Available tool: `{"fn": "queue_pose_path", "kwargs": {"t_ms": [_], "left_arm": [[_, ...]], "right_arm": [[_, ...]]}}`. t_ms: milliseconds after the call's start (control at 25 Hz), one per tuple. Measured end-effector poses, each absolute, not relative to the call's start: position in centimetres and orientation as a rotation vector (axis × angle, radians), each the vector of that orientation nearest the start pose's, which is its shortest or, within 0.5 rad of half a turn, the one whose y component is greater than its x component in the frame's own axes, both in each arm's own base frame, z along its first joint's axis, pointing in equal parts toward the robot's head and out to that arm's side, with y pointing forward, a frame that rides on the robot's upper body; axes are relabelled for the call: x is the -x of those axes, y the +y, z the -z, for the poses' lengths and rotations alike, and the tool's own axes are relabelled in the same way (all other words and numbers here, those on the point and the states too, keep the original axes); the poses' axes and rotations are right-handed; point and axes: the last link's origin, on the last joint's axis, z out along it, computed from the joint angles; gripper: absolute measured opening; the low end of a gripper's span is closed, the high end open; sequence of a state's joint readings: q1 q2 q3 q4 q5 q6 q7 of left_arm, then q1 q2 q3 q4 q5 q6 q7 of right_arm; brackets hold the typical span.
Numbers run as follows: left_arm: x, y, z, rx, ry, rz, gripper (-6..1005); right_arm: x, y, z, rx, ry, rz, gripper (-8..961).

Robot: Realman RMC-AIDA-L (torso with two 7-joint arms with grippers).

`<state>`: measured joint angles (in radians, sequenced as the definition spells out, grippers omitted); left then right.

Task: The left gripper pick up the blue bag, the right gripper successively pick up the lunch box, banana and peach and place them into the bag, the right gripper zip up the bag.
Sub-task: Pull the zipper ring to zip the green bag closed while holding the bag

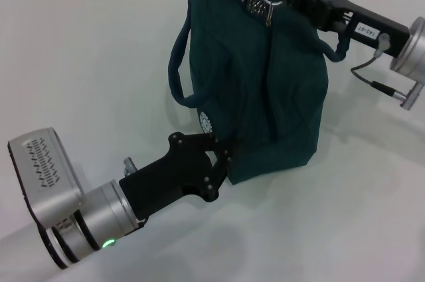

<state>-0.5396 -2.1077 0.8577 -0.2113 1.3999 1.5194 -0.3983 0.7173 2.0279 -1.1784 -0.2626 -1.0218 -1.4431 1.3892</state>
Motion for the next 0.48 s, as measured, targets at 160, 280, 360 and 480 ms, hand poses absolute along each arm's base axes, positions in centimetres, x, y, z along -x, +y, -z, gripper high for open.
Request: {"fn": "queue_pose_path", "kwargs": {"t_ms": [160, 280, 360, 480], "left_arm": [[25.6, 24.0, 10.5, 2.425, -0.422, 1.082, 56], [25.5, 23.9, 10.0, 2.411, -0.396, 1.114, 56], [25.5, 23.9, 10.0, 2.411, -0.396, 1.114, 56], [26.1, 24.0, 7.8, 2.353, -0.282, 1.169, 54]], "right_arm": [[-18.6, 36.4, 1.4, 2.408, 0.881, -1.510, 5], [-19.2, 34.7, 1.6, 2.415, 0.894, -1.576, 6], [-19.4, 33.8, 1.9, 2.435, 0.883, -1.595, 6], [-19.6, 32.4, 2.4, 2.456, 0.847, -1.601, 6]]}}
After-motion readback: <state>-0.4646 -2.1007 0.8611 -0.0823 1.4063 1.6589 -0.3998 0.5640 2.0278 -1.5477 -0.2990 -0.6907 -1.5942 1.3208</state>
